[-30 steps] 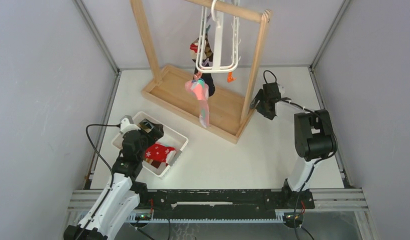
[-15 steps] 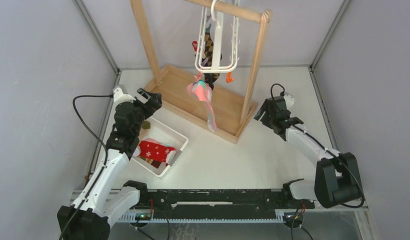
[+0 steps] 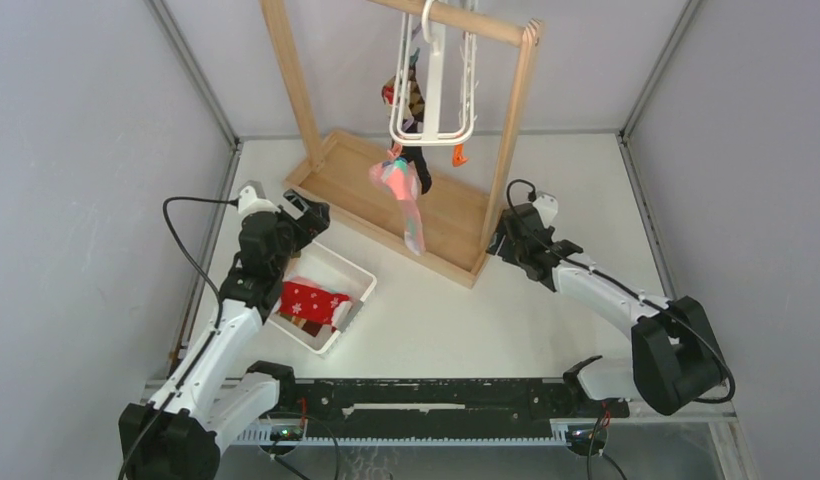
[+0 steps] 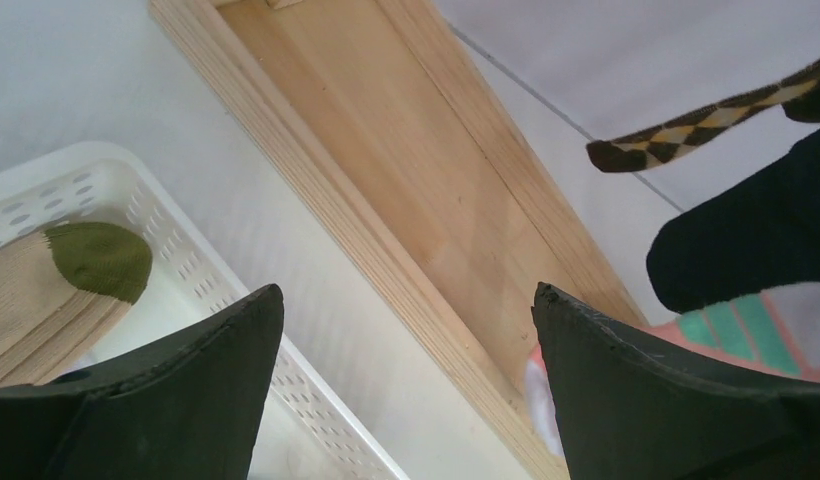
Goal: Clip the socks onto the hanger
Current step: Move the clothesline to the center of the board.
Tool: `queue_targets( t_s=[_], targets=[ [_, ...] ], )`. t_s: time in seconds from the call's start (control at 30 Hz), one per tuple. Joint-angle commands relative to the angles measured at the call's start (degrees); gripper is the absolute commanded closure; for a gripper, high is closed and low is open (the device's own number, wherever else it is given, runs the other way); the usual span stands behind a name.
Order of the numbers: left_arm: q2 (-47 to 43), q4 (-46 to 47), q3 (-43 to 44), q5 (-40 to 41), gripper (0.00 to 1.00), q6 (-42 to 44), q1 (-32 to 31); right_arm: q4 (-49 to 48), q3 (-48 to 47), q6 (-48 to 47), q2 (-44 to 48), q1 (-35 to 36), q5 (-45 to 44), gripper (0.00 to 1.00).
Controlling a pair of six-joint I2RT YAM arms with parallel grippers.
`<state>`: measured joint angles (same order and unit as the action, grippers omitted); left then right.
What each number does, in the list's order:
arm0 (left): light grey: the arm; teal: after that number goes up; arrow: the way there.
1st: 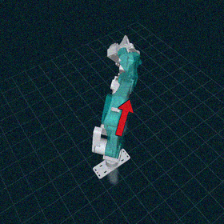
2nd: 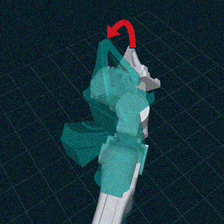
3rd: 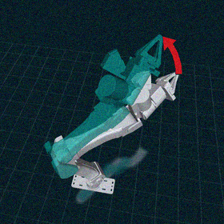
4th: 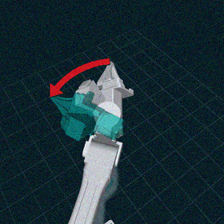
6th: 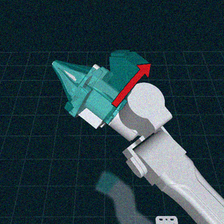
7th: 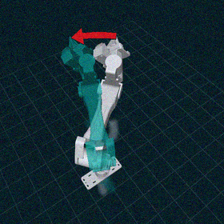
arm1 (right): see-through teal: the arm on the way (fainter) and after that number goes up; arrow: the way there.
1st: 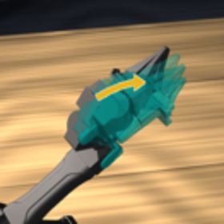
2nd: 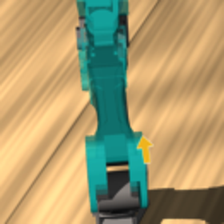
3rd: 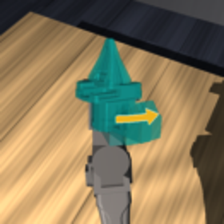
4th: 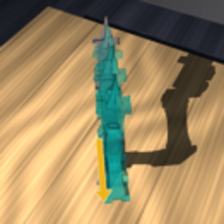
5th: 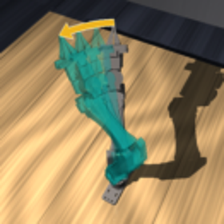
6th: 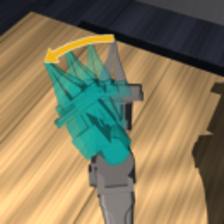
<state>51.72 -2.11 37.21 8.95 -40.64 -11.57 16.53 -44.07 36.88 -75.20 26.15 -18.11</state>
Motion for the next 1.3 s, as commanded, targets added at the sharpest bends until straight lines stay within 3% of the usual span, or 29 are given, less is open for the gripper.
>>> queue_targets(
  t_s=[0.0, 0.17, 0.27, 0.47, 0.57, 0.7, 0.87, 1.1, 1.17, 1.27],
  targets=[
    [0.39, -0.07, 0.86, 3.50, 0.02, -0.39, -0.24, -2.66, -0.40, 2.36, -2.55, 5.14, -3.67, 0.25],
    [8.20, -3.34, 7.35, 4.73, 0.04, -0.81, -0.10, -4.31, -1.72, 3.79, -8.33, 7.51, -3.34, 0.26],
    [12.76, -3.32, 10.09, 5.24, 0.04, -1.23, -0.04, -4.68, -2.92, 3.80, -10.97, 7.64, -1.93, 0.33],
    [25.98, -9.35, 22.42, 12.55, 0.07, 1.79, 1.70, -4.91, -3.09, 5.53, -14.70, 10.33, -1.73, 0.60],
    [33.25, -12.18, 29.28, 11.56, 0.07, 2.39, 3.41, -4.09, -3.12, 5.81, -15.24, 11.58, -3.00, 0.75],
    [41.31, -16.44, 37.21, 12.22, 0.08, 0.89, 5.01, -2.99, -2.96, 5.95, -15.39, 12.48, -4.33, 0.86],
    [48.54, -18.72, 41.85, 12.36, 0.13, -7.41, 7.38, -2.87, -2.79, 5.95, -14.88, 12.84, -4.14, 0.97],
    [53.86, -22.39, 45.66, 15.44, 0.19, -18.40, 7.79, -2.40, -1.95, 5.56, -12.52, 14.44, -4.12, 1.00],
    [55.22, -23.52, 46.88, 16.21, 0.24, -20.13, 7.79, -2.38, -1.37, 5.36, -11.67, 14.54, -3.82, 1.00],
    [57.25, -23.66, 48.70, 14.83, 0.42, -19.59, 7.79, -2.55, -0.37, 5.09, -10.52, 14.35, -3.22, 1.00]
  ],
)
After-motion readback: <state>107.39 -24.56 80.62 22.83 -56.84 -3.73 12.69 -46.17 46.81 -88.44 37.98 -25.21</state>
